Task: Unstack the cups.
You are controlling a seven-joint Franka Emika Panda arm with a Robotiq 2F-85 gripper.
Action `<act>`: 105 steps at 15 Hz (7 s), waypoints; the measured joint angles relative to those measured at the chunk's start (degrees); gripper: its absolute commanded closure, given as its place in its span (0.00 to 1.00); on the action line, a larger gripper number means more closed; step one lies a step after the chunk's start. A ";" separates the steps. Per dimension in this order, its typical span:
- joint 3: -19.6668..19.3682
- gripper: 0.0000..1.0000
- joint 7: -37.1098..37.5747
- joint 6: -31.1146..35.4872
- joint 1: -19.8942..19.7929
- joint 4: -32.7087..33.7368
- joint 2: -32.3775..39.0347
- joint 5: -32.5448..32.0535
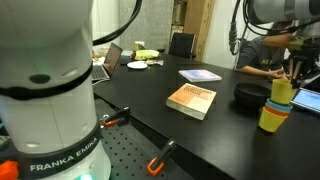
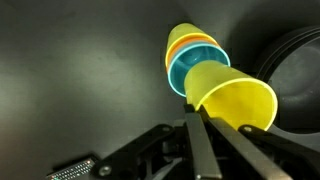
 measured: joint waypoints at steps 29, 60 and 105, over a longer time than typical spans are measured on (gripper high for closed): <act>-6.96 0.99 19.58 8.41 -2.41 -28.75 -13.31 -15.40; -11.53 0.00 19.80 16.23 2.09 -20.07 -6.75 -0.61; -3.50 0.99 17.32 1.94 2.30 -1.23 6.09 -0.70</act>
